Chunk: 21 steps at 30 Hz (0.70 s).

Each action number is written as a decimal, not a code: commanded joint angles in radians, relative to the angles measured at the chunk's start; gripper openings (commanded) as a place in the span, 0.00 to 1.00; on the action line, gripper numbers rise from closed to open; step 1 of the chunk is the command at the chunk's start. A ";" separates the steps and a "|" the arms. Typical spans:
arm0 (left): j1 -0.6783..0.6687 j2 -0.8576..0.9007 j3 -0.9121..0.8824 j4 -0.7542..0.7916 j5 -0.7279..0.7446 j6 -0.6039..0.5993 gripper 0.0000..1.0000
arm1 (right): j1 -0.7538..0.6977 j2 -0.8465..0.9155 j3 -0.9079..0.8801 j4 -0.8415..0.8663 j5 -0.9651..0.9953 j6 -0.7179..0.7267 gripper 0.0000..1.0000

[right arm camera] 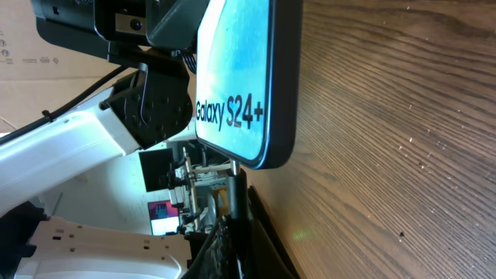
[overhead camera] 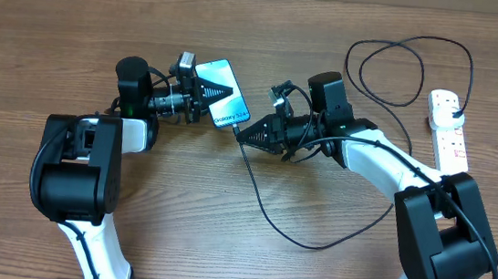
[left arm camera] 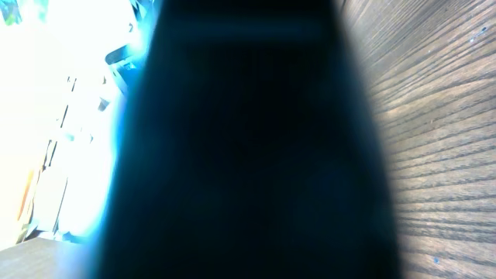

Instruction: Plug charger to phone and switch on socket

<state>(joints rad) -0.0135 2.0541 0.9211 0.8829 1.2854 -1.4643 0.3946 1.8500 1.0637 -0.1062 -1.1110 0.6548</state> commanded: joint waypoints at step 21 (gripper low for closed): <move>-0.010 -0.004 -0.002 0.012 0.013 0.006 0.04 | 0.003 -0.009 -0.010 0.027 0.016 0.023 0.04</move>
<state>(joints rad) -0.0135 2.0541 0.9211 0.8829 1.2812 -1.4643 0.3943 1.8500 1.0637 -0.0895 -1.1168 0.6708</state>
